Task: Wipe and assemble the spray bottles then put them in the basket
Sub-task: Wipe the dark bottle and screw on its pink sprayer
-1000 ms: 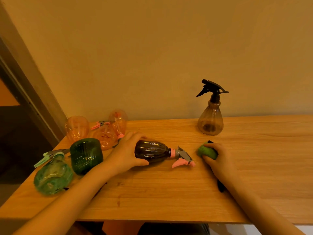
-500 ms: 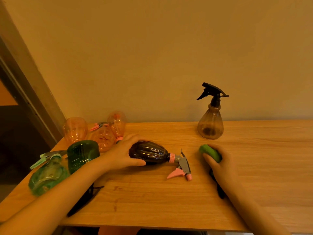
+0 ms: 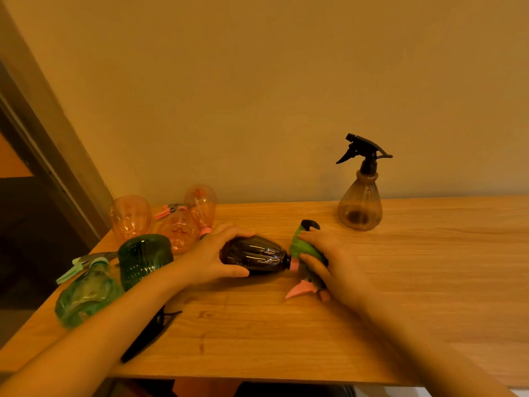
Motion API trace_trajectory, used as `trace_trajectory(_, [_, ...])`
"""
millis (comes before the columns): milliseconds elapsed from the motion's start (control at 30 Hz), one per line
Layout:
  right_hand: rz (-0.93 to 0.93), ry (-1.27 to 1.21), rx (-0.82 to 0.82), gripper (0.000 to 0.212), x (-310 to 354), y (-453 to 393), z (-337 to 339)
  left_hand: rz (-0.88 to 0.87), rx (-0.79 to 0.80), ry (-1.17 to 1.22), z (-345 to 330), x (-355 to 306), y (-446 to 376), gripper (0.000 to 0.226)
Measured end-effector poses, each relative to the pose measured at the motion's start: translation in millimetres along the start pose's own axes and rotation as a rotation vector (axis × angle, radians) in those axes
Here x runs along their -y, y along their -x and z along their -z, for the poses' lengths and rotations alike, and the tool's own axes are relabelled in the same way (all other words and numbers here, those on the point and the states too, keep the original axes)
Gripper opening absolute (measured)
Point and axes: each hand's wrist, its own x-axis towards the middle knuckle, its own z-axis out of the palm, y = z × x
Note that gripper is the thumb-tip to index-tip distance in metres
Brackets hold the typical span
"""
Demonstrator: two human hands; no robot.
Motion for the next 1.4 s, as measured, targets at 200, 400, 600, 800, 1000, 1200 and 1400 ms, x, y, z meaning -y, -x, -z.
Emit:
trace_trajectory(200, [0.054, 0.088, 0.063, 0.045, -9.5, 27.1, 1.7, -0.011, -0.001, -0.025, -2.5, 2.1, -0.7, 0.069])
trace_trajectory(400, [0.099, 0.178, 0.071, 0.039, -5.9, 40.2, 15.6, -0.014, 0.011, -0.024, -1.4, 2.0, -1.4, 0.075])
trace_trajectory(600, [0.168, 0.184, -0.034, 0.042, 12.1, 16.8, 3.7, 0.007, 0.028, -0.021, -0.4, 3.1, -3.1, 0.067])
trace_trajectory(800, [0.176, 0.247, 0.046, 0.05, -1.1, 14.6, -9.5, 0.016, 0.002, -0.016, -1.9, 4.5, -3.6, 0.065])
trace_trajectory(1000, [0.145, 0.264, 0.027, 0.059, -16.1, 45.3, 3.9, 0.027, 0.001, -0.026, -3.4, 4.0, -5.4, 0.067])
trace_trajectory(1200, [0.255, 0.291, 0.039, 0.042, -8.8, 57.2, 8.3, 0.032, -0.002, -0.025, -2.7, 2.2, -5.4, 0.065])
trace_trajectory(1400, [0.44, 0.492, 0.223, 0.042, -2.4, 51.2, -7.9, 0.032, 0.004, -0.021, -2.2, 1.8, -5.1, 0.066])
